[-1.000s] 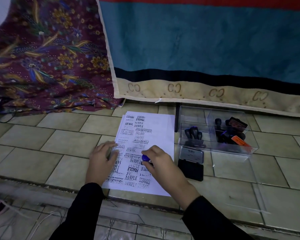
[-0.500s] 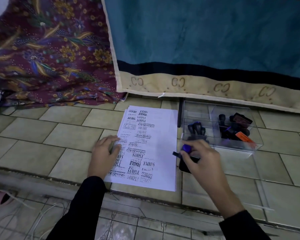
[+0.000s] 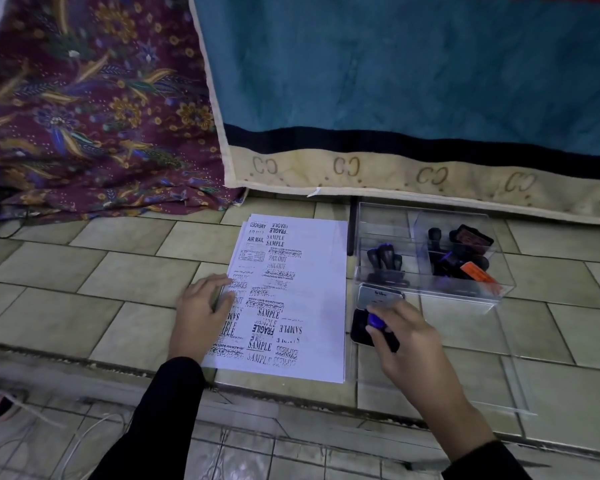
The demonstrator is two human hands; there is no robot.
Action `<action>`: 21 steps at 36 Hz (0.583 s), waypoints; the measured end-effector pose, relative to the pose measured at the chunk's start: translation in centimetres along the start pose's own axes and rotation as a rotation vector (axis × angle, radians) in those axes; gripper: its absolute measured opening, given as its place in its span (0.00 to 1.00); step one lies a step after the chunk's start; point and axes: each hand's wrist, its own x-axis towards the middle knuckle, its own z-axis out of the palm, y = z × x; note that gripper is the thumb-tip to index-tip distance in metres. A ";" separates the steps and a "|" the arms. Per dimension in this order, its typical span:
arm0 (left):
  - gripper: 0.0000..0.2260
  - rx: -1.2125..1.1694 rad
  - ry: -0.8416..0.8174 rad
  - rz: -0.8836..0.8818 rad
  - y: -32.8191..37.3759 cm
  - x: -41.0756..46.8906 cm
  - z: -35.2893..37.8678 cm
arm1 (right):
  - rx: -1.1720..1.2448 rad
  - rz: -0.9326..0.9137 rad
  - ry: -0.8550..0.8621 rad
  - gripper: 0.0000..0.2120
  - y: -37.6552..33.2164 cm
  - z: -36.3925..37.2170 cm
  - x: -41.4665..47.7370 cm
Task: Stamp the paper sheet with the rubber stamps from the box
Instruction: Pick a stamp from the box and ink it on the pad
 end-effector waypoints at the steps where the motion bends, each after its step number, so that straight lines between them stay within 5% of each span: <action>1: 0.14 0.000 0.002 -0.001 0.0 0.0 0.0 | -0.011 0.002 0.003 0.13 0.0 0.0 0.0; 10: 0.17 0.020 -0.013 -0.014 -0.2 0.0 0.0 | -0.081 0.002 -0.001 0.14 -0.9 0.3 -0.8; 21: 0.09 0.023 -0.001 -0.003 0.0 0.0 0.1 | 0.005 0.157 -0.059 0.12 -0.2 -0.8 1.9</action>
